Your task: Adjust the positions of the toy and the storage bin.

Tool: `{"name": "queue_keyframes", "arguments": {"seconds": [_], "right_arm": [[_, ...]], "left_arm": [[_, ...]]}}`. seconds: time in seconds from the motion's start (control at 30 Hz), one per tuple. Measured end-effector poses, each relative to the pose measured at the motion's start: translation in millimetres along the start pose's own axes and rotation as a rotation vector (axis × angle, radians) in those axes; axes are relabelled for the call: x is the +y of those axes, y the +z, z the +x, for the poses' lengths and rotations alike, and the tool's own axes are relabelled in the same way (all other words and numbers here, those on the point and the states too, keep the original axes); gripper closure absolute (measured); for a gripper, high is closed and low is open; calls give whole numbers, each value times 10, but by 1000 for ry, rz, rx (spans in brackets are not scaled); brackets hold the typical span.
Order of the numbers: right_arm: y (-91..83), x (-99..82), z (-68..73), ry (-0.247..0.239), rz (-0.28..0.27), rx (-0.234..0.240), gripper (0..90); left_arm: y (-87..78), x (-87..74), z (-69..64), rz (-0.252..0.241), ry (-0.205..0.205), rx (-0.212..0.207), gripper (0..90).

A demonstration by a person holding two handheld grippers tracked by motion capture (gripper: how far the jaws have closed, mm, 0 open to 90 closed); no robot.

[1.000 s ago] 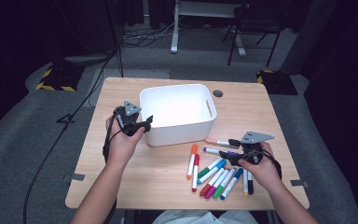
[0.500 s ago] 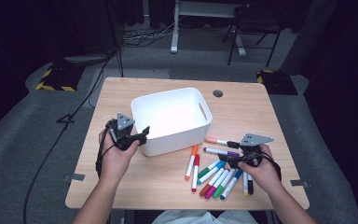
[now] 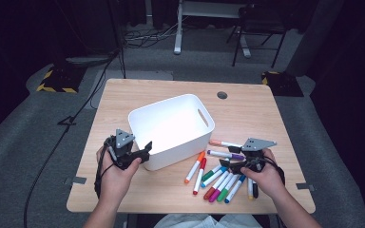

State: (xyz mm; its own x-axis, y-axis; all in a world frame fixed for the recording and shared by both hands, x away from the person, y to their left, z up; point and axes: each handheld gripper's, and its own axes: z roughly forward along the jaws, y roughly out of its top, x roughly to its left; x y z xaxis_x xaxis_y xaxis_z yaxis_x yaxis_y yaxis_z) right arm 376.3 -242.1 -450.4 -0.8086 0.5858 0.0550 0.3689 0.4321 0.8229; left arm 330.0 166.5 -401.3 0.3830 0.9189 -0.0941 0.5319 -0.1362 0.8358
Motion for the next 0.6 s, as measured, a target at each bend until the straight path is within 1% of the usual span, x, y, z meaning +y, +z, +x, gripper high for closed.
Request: {"name": "queue_keyframes", "arguments": {"seconds": [0.03, 0.07, 0.13, 0.17, 0.2, 0.23, 0.3, 0.33, 0.37, 0.4, 0.47, 0.5, 0.53, 0.57, 0.6], "right_arm": [[9, 1, 6, 2, -1, 5, 310], [9, 1, 6, 2, -1, 5, 310], [30, 10, 18, 2, -2, 12, 309], [30, 10, 18, 2, -2, 12, 309], [36, 15, 21, -1, 0, 14, 309], [52, 33, 34, -8, -5, 19, 309], [57, 43, 37, -16, -1, 19, 309], [64, 54, 42, -21, -2, 22, 309], [80, 77, 62, -24, -4, 31, 308], [80, 77, 62, -24, -4, 31, 308], [94, 95, 74, -27, -4, 32, 307], [113, 105, 79, -32, -1, 31, 307], [113, 105, 79, -32, -1, 31, 307], [131, 111, 87, -29, 2, 33, 307], [131, 111, 87, -29, 2, 33, 307]], "left_arm": [[-36, -25, -40, 0, -2, 6, 278], [-36, -25, -40, 0, -2, 6, 276], [-82, -63, -111, 2, -8, 10, 267], [-82, -63, -111, 2, -8, 10, 258], [-99, -69, -123, 3, 6, 20, 258], [-122, -69, -139, 2, 32, 31, 243], [-130, -59, -132, -4, 31, 34, 236], [-144, -42, -114, -16, 27, 30, 213], [-190, 16, -54, -34, 17, 40, 207], [-190, 16, -54, -34, 17, 40, 214], [-222, 96, 19, -44, 8, 48, 215], [-189, 195, 121, -59, 8, 64, 215], [-189, 195, 121, -59, 8, 64, 218], [-100, 291, 273, -63, 12, 88, 224], [-100, 291, 273, -63, 12, 88, 230]]}}
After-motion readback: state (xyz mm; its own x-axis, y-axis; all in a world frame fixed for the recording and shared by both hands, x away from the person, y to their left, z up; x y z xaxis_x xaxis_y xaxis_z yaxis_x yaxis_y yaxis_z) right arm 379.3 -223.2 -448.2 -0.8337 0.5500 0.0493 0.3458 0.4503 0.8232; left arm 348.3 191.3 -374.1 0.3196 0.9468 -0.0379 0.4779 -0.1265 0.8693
